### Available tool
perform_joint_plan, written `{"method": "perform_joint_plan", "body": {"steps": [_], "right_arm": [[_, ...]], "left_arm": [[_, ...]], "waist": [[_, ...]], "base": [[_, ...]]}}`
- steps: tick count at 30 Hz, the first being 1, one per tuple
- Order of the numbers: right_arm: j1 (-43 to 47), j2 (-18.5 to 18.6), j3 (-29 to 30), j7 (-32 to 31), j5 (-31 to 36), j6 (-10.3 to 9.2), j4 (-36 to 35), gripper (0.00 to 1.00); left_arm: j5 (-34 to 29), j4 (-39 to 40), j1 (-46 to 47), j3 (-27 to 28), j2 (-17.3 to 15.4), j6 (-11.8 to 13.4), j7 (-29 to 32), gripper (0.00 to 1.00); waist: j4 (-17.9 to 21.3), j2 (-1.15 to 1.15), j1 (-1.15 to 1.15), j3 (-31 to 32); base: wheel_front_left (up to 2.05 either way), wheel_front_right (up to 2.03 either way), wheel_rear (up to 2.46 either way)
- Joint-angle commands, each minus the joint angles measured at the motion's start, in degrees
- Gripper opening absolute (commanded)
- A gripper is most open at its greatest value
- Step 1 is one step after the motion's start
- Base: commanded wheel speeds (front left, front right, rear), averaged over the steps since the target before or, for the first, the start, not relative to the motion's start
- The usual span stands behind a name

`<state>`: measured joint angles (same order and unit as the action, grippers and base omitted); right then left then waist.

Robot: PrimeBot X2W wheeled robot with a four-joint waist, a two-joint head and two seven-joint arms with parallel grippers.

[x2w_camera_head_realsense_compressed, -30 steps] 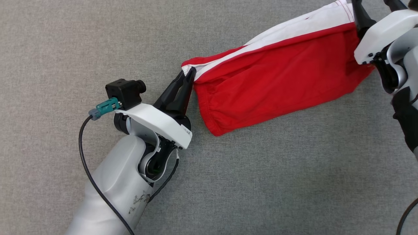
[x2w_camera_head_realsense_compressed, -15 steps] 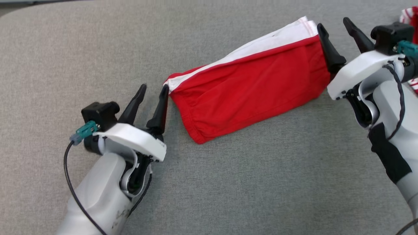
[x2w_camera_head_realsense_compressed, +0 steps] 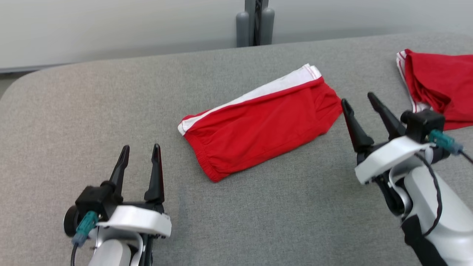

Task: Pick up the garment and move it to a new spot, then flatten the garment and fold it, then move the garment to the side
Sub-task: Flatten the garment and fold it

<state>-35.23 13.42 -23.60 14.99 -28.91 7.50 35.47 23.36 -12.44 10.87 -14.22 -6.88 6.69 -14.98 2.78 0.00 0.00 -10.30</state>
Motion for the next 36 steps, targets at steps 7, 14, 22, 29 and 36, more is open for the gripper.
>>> {"method": "perform_joint_plan", "body": {"steps": [7, 14, 22, 29, 36], "right_arm": [[8.5, -1.2, 3.5, 0.3, 2.6, -0.03, -4.3, 1.00], [13.9, -2.1, 7.2, 0.3, 3.5, -0.03, -5.7, 1.00], [13.7, -3.4, 11.6, 0.3, 2.8, -0.03, -1.2, 1.00], [5.2, -4.5, 13.8, -0.4, 0.3, -0.03, 9.9, 1.00], [-5.2, -4.3, 16.6, -3.2, -2.9, -0.03, 21.8, 1.00]], "left_arm": [[-7.0, 6.5, -8.9, 4.1, 1.9, 0.5, -0.2, 1.00], [-12.6, 10.4, -15.5, 4.0, 3.2, 0.7, -0.2, 1.00], [-14.9, 11.8, -17.7, 1.4, 3.8, 1.5, -0.2, 1.00], [-15.4, 12.4, -15.4, -1.1, 3.9, 1.8, -0.2, 1.00], [-15.2, 12.1, -12.8, -3.7, 3.9, 2.4, -0.2, 1.00]], "waist": [[0.8, 0.00, 0.00, 4.4], [0.1, 0.00, 0.00, 6.3], [-1.9, 0.00, 0.00, 6.1], [-3.8, 0.00, 0.00, 2.9], [-6.9, 0.00, 0.00, -1.1]], "base": [[0.00, 0.00, 0.00], [0.00, 0.00, 0.00], [0.00, 0.00, 0.00], [0.00, 0.00, 0.00], [0.00, 0.00, 0.00]]}}
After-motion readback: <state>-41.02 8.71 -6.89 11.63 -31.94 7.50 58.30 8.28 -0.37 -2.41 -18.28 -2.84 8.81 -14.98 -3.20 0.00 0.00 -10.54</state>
